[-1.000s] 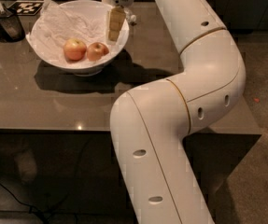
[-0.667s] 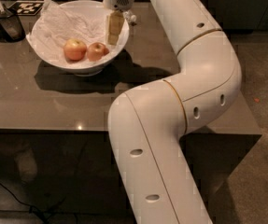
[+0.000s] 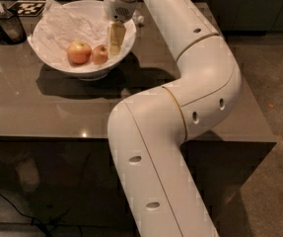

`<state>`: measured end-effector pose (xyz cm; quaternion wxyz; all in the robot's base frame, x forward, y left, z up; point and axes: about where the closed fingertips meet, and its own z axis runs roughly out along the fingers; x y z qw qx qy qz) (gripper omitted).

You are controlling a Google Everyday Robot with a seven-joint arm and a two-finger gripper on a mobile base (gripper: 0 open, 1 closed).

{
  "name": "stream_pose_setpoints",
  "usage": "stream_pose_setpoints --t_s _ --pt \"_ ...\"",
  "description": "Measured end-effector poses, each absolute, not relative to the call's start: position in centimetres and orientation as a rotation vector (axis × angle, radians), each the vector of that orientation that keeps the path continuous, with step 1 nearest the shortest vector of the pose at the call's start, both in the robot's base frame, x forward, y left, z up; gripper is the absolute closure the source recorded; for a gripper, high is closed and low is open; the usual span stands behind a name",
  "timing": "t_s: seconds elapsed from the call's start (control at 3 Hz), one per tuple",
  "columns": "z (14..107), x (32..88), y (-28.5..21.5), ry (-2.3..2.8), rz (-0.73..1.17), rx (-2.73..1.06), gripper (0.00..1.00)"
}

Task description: Pick apple from white bowl

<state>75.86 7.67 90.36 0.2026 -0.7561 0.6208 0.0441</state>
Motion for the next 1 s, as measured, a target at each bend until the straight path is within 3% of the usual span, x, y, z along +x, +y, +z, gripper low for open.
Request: stream_pose_setpoints --t_s 1.0 --pt "88.3 75.9 8.8 1.757 0.169 -2.129 0.11"
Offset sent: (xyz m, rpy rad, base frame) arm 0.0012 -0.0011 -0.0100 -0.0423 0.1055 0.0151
